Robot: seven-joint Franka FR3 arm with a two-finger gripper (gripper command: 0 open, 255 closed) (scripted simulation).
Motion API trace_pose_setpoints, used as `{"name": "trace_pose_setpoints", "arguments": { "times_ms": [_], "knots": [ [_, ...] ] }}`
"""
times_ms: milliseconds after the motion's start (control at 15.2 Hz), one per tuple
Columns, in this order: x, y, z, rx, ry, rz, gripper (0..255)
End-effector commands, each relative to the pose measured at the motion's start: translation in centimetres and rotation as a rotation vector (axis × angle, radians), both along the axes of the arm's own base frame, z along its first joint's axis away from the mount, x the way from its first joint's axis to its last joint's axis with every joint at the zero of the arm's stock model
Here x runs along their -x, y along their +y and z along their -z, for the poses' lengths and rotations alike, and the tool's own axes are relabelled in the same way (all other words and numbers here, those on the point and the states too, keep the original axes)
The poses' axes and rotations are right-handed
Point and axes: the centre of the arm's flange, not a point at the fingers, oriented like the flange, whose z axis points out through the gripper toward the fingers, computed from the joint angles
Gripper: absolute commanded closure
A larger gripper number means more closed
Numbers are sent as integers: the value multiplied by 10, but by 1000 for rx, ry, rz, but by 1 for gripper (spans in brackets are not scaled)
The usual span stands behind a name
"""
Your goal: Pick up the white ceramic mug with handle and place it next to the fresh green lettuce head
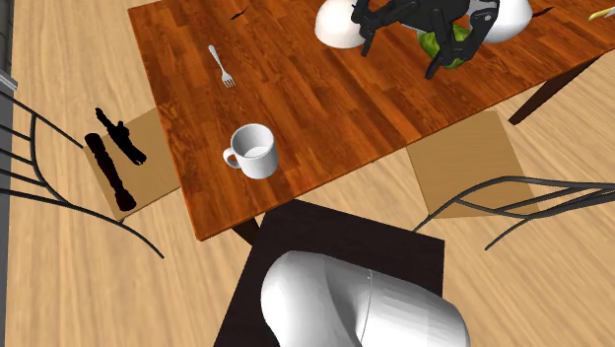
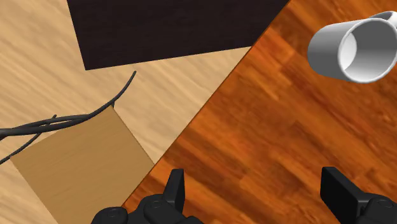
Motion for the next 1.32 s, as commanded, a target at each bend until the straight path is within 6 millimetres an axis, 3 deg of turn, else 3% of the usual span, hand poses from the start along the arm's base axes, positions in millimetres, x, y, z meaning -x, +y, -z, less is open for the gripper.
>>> {"name": "trace_pose_setpoints", "arguments": {
  "times_ms": [0, 1254],
  "knots": [
    [0, 0, 0, 0, 0, 0, 0],
    [18, 173, 183, 43, 131, 66, 0]
  ]
}}
